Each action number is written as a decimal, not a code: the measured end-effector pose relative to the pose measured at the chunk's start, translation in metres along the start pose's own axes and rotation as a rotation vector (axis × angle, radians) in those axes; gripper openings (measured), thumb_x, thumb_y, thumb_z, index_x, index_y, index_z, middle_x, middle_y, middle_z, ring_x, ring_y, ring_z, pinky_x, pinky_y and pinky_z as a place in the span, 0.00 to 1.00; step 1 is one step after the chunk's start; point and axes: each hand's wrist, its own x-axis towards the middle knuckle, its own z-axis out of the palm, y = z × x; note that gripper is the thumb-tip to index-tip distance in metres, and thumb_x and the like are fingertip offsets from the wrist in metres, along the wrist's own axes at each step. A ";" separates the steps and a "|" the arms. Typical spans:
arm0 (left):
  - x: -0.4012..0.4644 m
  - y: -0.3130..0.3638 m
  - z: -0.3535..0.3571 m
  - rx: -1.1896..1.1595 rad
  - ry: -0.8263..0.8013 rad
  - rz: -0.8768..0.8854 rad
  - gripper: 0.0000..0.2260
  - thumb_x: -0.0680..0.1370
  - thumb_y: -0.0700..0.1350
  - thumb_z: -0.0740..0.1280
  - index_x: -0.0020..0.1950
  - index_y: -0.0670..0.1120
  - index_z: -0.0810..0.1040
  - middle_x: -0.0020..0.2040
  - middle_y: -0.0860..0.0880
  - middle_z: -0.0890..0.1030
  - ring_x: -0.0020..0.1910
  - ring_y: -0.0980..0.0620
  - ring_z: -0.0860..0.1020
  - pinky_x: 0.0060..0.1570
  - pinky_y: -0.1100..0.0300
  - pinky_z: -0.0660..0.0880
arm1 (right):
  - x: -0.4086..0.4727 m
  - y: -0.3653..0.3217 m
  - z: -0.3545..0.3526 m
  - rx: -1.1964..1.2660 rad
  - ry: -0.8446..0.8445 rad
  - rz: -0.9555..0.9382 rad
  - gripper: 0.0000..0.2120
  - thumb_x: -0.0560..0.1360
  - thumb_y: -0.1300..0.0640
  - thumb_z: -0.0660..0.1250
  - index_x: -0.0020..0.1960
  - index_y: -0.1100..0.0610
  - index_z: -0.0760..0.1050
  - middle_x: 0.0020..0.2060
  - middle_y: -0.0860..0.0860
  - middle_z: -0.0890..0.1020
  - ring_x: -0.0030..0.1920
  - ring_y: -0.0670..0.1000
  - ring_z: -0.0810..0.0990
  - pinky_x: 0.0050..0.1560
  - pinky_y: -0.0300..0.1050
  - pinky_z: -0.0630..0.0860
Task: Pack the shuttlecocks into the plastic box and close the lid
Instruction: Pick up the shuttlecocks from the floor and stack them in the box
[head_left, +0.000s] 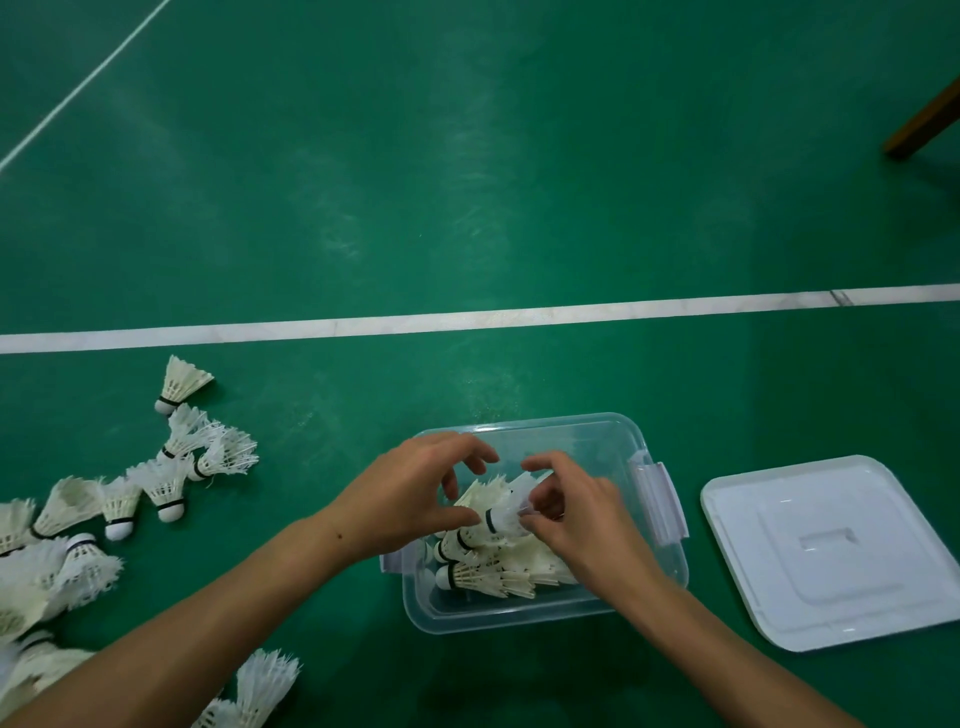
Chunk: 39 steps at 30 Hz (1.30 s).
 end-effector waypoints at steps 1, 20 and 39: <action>0.000 0.000 0.001 0.002 0.007 0.003 0.25 0.74 0.52 0.79 0.67 0.58 0.75 0.58 0.63 0.79 0.46 0.62 0.80 0.50 0.58 0.81 | 0.001 0.001 0.004 -0.002 -0.028 0.015 0.25 0.76 0.58 0.77 0.69 0.48 0.74 0.44 0.42 0.84 0.46 0.40 0.83 0.52 0.39 0.82; -0.031 0.000 -0.035 -0.298 0.391 -0.108 0.23 0.71 0.52 0.81 0.64 0.52 0.79 0.53 0.57 0.84 0.48 0.53 0.84 0.41 0.58 0.82 | 0.021 -0.053 -0.053 0.031 -0.056 -0.052 0.28 0.73 0.53 0.80 0.70 0.48 0.73 0.48 0.43 0.85 0.46 0.38 0.85 0.52 0.40 0.84; -0.241 -0.213 -0.087 -0.100 0.646 -0.851 0.18 0.73 0.48 0.80 0.60 0.49 0.80 0.52 0.52 0.84 0.47 0.56 0.82 0.51 0.55 0.82 | 0.132 -0.202 0.169 -0.265 -0.418 -0.456 0.14 0.78 0.50 0.73 0.62 0.52 0.77 0.45 0.46 0.87 0.48 0.50 0.85 0.53 0.54 0.82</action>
